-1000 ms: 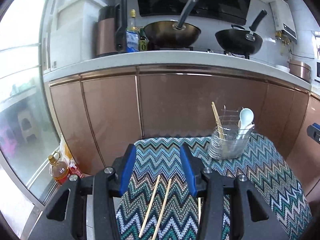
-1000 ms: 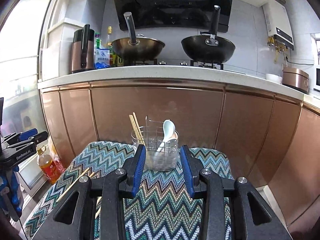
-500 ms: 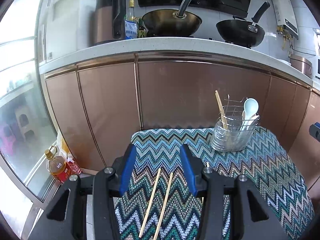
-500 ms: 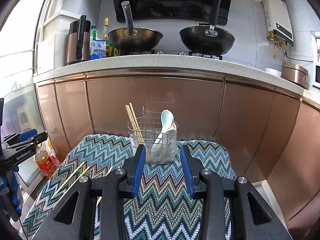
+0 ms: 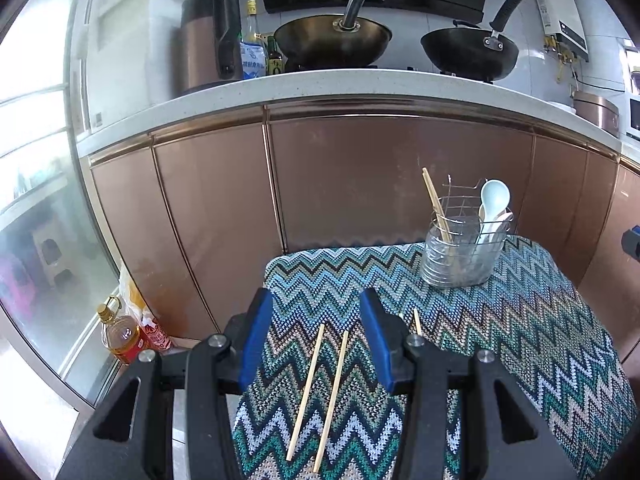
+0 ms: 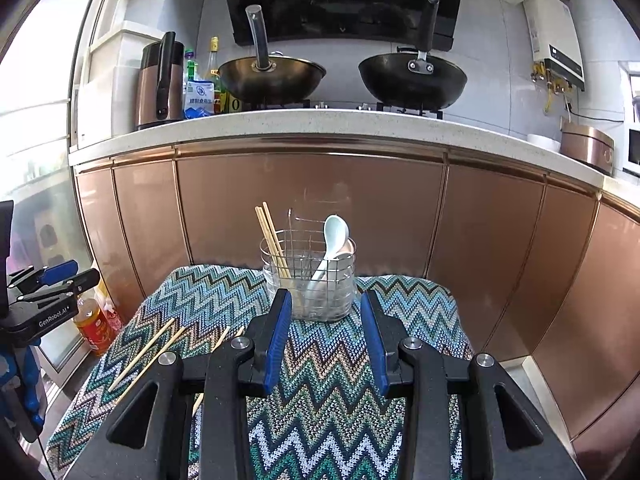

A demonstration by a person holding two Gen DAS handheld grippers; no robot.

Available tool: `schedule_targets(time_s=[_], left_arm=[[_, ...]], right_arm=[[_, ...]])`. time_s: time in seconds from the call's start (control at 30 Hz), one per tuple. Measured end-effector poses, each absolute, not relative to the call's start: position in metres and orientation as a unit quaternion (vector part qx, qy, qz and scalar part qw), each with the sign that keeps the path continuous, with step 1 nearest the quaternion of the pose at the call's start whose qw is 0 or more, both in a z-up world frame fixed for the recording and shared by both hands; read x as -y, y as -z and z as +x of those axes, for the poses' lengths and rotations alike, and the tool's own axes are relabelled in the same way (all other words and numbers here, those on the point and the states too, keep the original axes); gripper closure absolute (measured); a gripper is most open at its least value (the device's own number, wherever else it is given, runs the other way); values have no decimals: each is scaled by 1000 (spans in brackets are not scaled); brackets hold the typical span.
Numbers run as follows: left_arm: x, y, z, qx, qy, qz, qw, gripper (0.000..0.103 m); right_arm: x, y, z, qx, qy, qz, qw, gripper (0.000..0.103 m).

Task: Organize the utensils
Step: 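Move both tools back over the remaining chopsticks on the cloth, then grasp a chopstick with the right tool while the left tool grasps another chopstick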

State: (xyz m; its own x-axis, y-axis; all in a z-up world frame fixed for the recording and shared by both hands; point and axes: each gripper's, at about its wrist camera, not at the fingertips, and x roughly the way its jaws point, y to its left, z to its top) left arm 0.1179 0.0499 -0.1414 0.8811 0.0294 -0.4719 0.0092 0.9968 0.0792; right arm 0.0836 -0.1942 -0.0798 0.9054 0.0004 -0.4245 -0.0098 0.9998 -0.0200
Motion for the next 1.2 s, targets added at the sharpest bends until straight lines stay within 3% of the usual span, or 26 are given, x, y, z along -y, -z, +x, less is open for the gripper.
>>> schedule_targets(time_s=[0.67,0.93,1.2], left_arm=[[-77,128,88,-202,-6,38,979,60],[-90,143,120,-284,43,-2,958,60],[-98,174,176,-399,107,-43,910,60]], right_arm=[[164,69,72,-206,-35,-34,977,67],[161,86,91,-241,-47,-32,969,67],[156,133,147,-368,-122,4,922,67]])
